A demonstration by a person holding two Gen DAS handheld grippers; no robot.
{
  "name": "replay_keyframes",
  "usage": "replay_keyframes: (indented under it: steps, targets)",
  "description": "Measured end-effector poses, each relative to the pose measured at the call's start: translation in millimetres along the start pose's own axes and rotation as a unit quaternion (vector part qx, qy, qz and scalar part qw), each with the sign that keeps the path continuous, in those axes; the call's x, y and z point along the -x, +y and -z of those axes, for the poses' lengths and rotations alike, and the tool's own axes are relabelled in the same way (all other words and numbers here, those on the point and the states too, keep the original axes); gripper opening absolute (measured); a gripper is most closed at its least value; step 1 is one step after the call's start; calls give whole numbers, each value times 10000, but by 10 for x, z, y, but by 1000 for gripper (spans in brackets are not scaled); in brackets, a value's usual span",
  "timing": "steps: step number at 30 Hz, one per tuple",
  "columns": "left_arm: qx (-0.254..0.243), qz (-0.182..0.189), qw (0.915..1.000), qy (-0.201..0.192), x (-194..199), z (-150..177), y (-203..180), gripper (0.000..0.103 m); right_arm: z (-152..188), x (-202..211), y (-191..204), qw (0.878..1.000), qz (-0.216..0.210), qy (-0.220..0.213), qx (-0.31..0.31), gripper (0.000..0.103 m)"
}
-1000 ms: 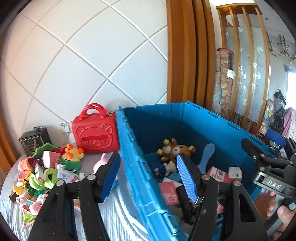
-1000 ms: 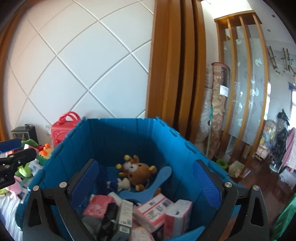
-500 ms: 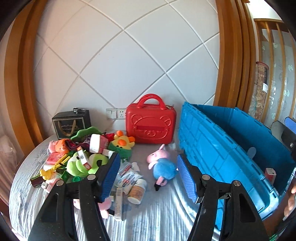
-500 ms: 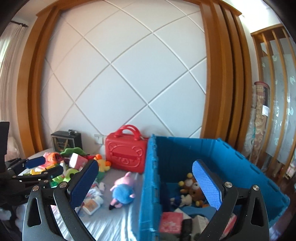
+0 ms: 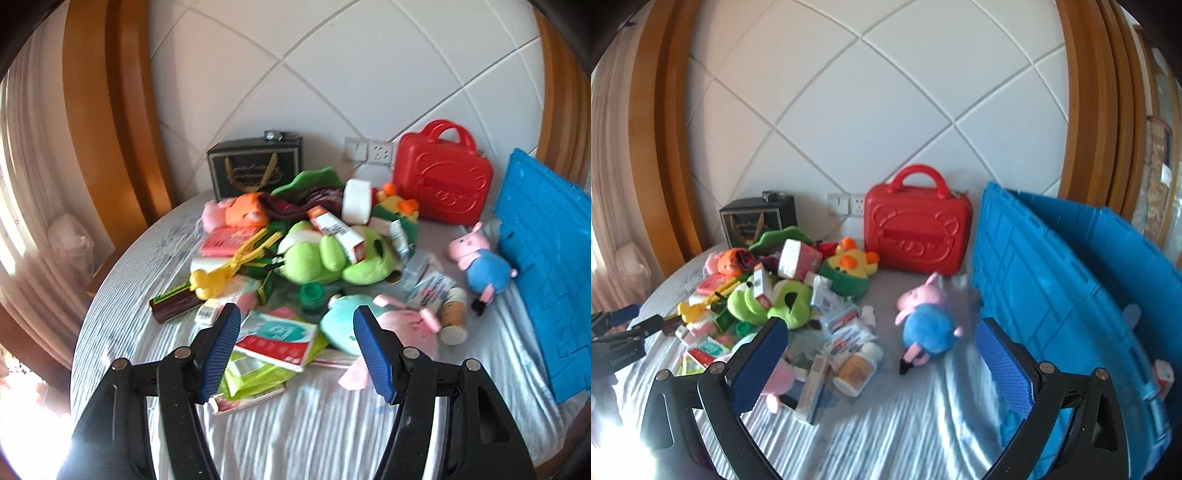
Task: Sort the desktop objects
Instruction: 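Move both tools back over the pile of items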
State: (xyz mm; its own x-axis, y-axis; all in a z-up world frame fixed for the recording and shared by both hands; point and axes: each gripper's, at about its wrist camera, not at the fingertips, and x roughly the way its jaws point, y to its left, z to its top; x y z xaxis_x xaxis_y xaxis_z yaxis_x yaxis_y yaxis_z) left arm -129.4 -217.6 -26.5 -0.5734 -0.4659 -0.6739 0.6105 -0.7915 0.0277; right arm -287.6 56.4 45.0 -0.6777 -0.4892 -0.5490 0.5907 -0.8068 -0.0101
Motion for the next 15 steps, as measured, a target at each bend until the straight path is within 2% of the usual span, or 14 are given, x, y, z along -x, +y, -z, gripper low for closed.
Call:
replay_keyframes:
  steps: [4, 7, 10, 15]
  targets:
    - [234, -296, 9975, 603, -448, 216, 447, 63, 243, -452, -3, 9971, 42, 735, -191, 103]
    - [426, -459, 9935, 946, -672, 359, 629, 63, 397, -730, -12, 9938, 166, 1089, -150, 103]
    - [669, -399, 9894, 1223, -838, 432, 714, 63, 517, -987, -40, 9894, 226, 1419, -217, 103]
    - [932, -166, 9842, 1494, -1134, 349, 594, 63, 592, -1225, -51, 9844, 200, 1742, -121, 103]
